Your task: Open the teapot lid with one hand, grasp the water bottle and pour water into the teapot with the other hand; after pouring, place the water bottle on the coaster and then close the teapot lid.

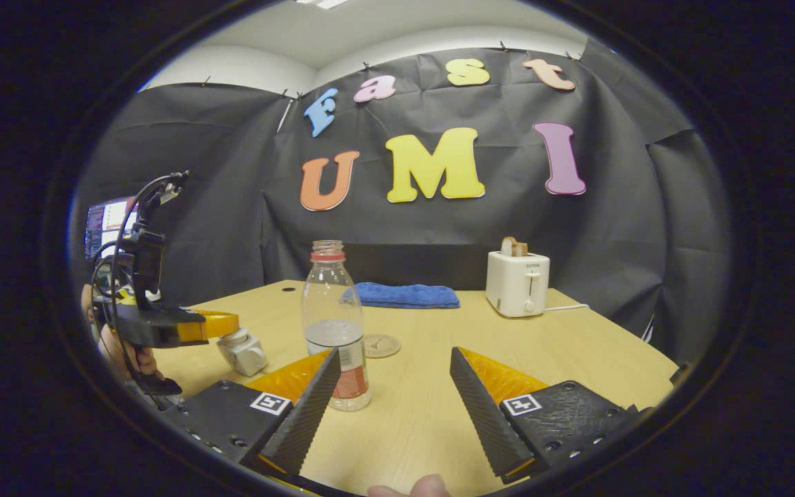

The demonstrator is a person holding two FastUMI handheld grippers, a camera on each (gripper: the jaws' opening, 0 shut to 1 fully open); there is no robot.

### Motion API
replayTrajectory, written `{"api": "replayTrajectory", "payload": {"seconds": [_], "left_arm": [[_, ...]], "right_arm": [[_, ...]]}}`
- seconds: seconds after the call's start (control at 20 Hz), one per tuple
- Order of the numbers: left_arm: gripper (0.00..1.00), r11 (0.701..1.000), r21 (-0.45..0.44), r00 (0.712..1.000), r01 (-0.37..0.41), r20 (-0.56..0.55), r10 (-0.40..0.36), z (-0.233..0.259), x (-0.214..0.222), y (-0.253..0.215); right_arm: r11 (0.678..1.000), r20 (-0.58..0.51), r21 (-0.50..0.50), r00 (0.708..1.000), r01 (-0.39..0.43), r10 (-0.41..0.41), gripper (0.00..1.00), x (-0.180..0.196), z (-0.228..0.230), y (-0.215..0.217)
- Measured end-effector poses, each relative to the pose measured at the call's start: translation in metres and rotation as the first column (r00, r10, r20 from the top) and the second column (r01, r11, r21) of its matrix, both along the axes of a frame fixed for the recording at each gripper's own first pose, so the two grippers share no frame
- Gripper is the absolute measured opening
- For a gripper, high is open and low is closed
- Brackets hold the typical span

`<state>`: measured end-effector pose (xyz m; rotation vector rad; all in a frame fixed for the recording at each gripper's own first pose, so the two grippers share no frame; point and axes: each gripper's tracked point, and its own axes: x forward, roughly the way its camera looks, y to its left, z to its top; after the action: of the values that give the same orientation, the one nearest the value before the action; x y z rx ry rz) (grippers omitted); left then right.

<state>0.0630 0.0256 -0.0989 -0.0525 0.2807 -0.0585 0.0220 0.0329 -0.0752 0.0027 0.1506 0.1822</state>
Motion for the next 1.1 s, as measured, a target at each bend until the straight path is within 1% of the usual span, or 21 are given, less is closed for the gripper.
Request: {"api": "replayTrajectory", "payload": {"seconds": [0.05,0.1,0.25,0.4,0.5,0.6,0.65,0.7,0.75,0.8,0.85,0.9,0.95,1.0,1.05,1.1], "left_arm": [[0.03,1.000,-0.005,1.000,0.003,0.012,-0.003,0.004,-0.001,0.000],[0.04,1.000,-0.006,1.000,0.002,0.022,-0.002,0.009,-0.003,0.001],[0.03,1.000,-0.022,0.999,0.009,0.053,-0.007,0.024,-0.013,0.001],[0.03,0.999,-0.041,0.996,0.006,0.086,-0.003,0.038,-0.024,0.001],[0.03,0.999,-0.035,0.995,-0.002,0.099,0.005,0.043,-0.029,0.005],[0.03,0.999,-0.047,0.994,0.001,0.110,0.004,0.048,-0.032,0.005],[0.03,0.998,-0.058,0.993,0.002,0.121,0.005,0.051,-0.033,0.005],[0.03,0.998,-0.068,0.991,0.000,0.130,0.009,0.055,-0.034,0.006],[0.03,0.997,-0.078,0.990,-0.005,0.139,0.015,0.058,-0.033,0.007],[0.03,0.996,-0.087,0.989,-0.010,0.145,0.023,0.060,-0.032,0.010],[0.04,0.996,-0.092,0.988,-0.017,0.153,0.031,0.063,-0.033,0.012],[0.03,0.995,-0.092,0.987,-0.024,0.154,0.038,0.064,-0.032,0.015],[0.03,0.995,-0.091,0.987,-0.029,0.155,0.043,0.063,-0.031,0.018],[0.03,0.996,-0.086,0.988,-0.025,0.150,0.038,0.060,-0.032,0.019],[0.03,0.997,-0.076,0.989,-0.024,0.147,0.035,0.060,-0.032,0.019],[0.03,0.998,-0.064,0.989,-0.024,0.145,0.033,0.060,-0.033,0.021]], "right_arm": [[1.000,-0.004,0.003,1.000,-0.016,0.016,0.95,0.002,-0.002,0.006],[1.000,-0.011,0.007,1.000,-0.028,0.028,0.97,0.005,-0.004,0.012],[0.998,-0.034,0.020,0.998,-0.052,0.053,0.98,0.015,-0.010,0.026],[0.998,-0.062,0.030,0.996,-0.059,0.061,0.95,0.030,-0.020,0.037],[0.995,-0.083,0.055,0.993,-0.080,0.084,0.96,0.037,-0.024,0.048],[0.992,-0.098,0.074,0.989,-0.104,0.111,0.93,0.044,-0.026,0.059],[0.991,-0.099,0.079,0.988,-0.109,0.116,0.96,0.047,-0.026,0.062],[0.991,-0.095,0.082,0.989,-0.110,0.118,0.96,0.049,-0.025,0.064],[0.991,-0.087,0.081,0.989,-0.110,0.117,0.93,0.052,-0.022,0.067],[0.991,-0.078,0.079,0.990,-0.112,0.118,0.92,0.054,-0.019,0.069],[0.991,-0.072,0.071,0.990,-0.114,0.119,0.96,0.056,-0.018,0.070],[0.991,-0.068,0.065,0.990,-0.116,0.120,0.92,0.057,-0.017,0.072],[0.992,-0.071,0.057,0.991,-0.111,0.115,0.92,0.059,-0.017,0.072],[0.993,-0.071,0.049,0.991,-0.110,0.113,0.87,0.060,-0.016,0.073],[0.992,-0.074,0.039,0.990,-0.117,0.120,0.78,0.063,-0.016,0.077],[0.991,-0.078,0.023,0.988,-0.130,0.131,0.77,0.061,-0.017,0.081]]}}
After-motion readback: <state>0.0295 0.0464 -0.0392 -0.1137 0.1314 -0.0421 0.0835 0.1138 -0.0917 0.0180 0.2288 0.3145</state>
